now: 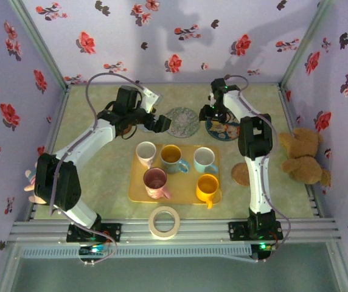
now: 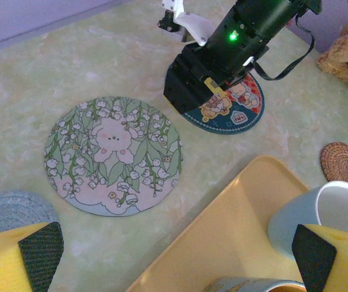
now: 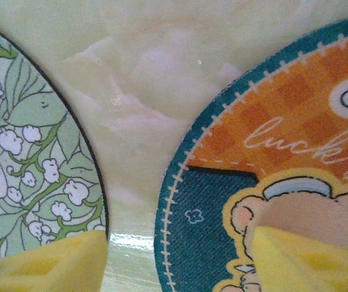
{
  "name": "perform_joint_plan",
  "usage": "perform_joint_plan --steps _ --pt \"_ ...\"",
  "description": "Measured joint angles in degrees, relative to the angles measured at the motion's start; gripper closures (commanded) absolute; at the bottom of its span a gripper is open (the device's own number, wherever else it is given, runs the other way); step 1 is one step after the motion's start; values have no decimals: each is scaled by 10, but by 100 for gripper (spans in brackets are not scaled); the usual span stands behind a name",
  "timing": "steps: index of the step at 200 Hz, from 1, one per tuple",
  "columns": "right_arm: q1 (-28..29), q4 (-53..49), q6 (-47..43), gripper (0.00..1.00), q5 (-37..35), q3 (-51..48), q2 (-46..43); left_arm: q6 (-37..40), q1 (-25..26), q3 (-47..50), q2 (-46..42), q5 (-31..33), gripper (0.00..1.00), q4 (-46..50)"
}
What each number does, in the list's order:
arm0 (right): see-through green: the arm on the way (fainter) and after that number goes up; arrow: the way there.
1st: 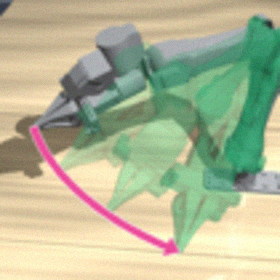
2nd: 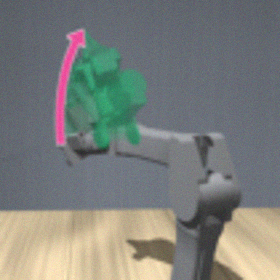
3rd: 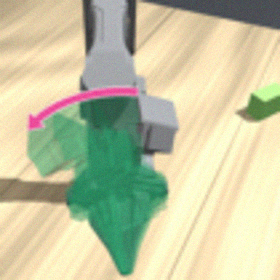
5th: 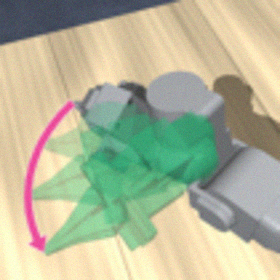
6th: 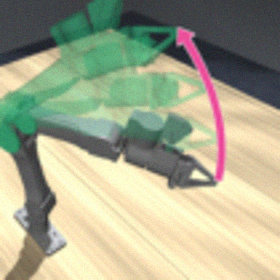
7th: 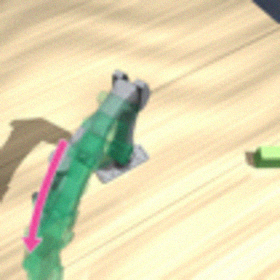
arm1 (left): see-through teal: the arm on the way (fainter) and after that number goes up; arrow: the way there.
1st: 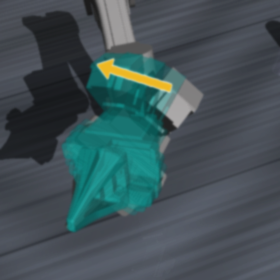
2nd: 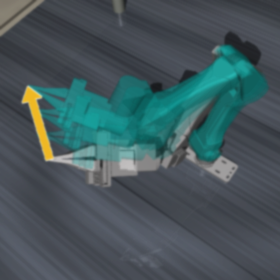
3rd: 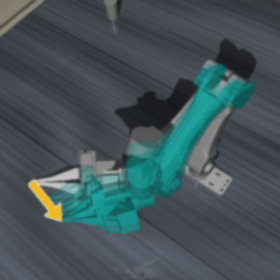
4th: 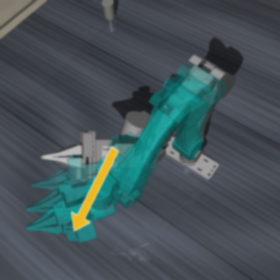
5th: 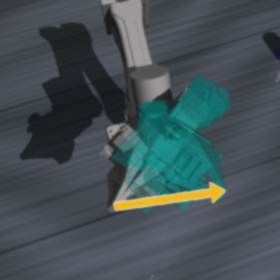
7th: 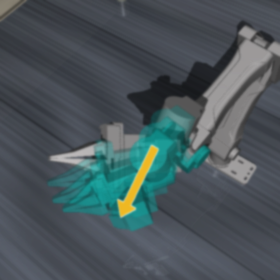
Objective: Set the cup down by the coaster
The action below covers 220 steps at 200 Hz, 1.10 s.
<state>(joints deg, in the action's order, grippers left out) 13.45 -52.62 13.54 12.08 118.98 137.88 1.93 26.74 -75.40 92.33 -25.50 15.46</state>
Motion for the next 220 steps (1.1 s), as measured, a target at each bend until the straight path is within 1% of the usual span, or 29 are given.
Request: perform_joint_plan --steps 31,78,124,164,178,220 --pt "0 4 0 17 -10 -18 -29 0 0 -6 0 0 1 0" --pt "0 15 -2 1 -39 -51 -117 0 0 -22 0 0 0 0" --pt "0 30 -2 0 -66 -123 -226 0 0 -25 -9 0 0 0" --pt "0 43 0 1 -89 -213 -323 0 0 -24 -40 0 0 0" --pt "0 45 2 4 -95 -243 -354 0 0 -22 -54 0 1 -1" --pt "0 45 19 19 -108 -333 -447 0 4 3 -94 0 1 0"
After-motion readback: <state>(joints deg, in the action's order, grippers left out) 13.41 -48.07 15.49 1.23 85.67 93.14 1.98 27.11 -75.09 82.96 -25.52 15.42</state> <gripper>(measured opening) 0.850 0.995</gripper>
